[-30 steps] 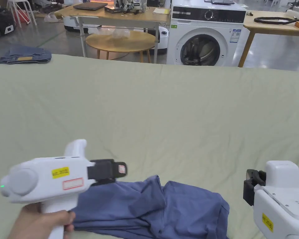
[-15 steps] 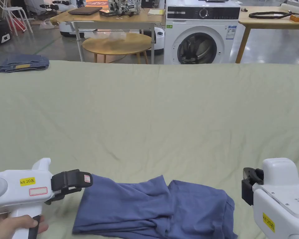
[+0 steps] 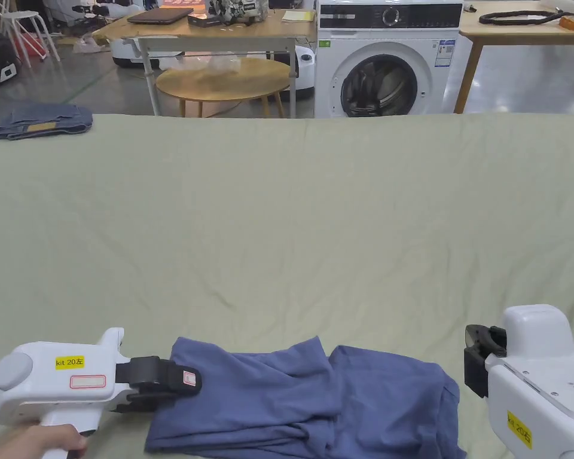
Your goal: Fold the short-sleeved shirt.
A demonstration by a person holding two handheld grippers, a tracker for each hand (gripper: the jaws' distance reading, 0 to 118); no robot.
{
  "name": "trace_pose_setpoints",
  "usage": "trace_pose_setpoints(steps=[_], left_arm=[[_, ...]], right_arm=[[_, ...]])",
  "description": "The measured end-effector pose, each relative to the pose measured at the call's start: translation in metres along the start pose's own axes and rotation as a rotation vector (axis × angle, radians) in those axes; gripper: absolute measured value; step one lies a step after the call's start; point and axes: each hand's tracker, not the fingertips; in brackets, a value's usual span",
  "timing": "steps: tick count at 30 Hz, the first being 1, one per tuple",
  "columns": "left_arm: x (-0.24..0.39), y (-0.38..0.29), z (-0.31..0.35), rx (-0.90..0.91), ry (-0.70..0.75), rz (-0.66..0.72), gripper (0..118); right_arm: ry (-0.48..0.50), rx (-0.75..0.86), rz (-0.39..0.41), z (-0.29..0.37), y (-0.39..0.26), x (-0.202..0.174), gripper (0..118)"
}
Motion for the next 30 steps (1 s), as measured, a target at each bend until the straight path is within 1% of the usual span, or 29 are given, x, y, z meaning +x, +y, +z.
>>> trace_pose_setpoints(steps=[1,2,5,6,7,9,11,12,14,17,21,22,24,25,26,27,28,30], left_arm=[[0.002,-0.001,0.000,0.005,-0.040,0.030,19],[0.001,0.000,0.002,0.025,0.001,0.019,10],[0.005,0.002,0.014,0.081,0.067,-0.030,7],[0.007,0.000,0.018,0.067,0.015,-0.019,6],[0.008,0.000,0.025,0.090,-0.008,-0.024,5],[0.016,0.001,0.040,0.136,-0.040,-0.049,5],[0.023,0.003,0.058,0.145,-0.035,-0.060,5],[0.027,0.006,0.068,0.167,0.007,-0.092,5],[0.028,0.012,0.088,0.181,0.062,-0.103,5],[0.017,0.022,0.124,0.252,0.133,-0.049,5],[0.009,0.024,0.157,0.319,0.277,0.000,5],[0.011,0.022,0.158,0.333,0.293,-0.008,5],[0.020,0.013,0.145,0.314,0.265,-0.007,5],[0.031,0.009,0.134,0.324,0.286,-0.068,5],[0.039,0.007,0.125,0.299,0.294,-0.104,5],[0.047,0.002,0.113,0.294,0.282,-0.099,5],[0.056,-0.002,0.099,0.312,0.241,-0.081,5],[0.076,-0.008,0.067,0.276,0.170,-0.094,5]], right_arm=[[0.002,0.001,0.001,0.000,0.000,0.000,0],[0.003,0.000,0.000,0.000,-0.001,0.000,0],[0.004,0.000,-0.004,0.001,-0.001,0.001,0],[0.004,0.000,-0.005,0.001,-0.001,0.002,0],[0.004,0.000,-0.004,0.001,-0.001,0.002,0],[0.002,0.005,-0.005,0.002,0.001,0.004,0],[0.002,0.009,-0.009,0.002,0.002,0.005,0],[0.003,0.011,-0.011,0.002,0.003,0.005,0],[0.008,0.013,-0.013,0.001,0.004,0.004,0],[0.017,0.020,-0.011,0.002,0.005,0.001,0],[0.022,0.020,-0.005,0.002,0.005,-0.002,0],[0.020,0.020,-0.005,0.001,0.005,-0.003,0],[0.027,0.017,-0.008,-0.001,0.004,-0.003,0],[0.029,0.015,-0.010,-0.002,0.004,-0.004,0],[0.030,0.014,-0.009,-0.002,0.003,-0.005,0],[0.032,0.011,-0.005,-0.003,0.003,-0.006,0],[0.035,0.009,-0.003,-0.003,0.003,-0.007,0],[0.037,0.004,0.000,-0.004,0.002,-0.007,0]])
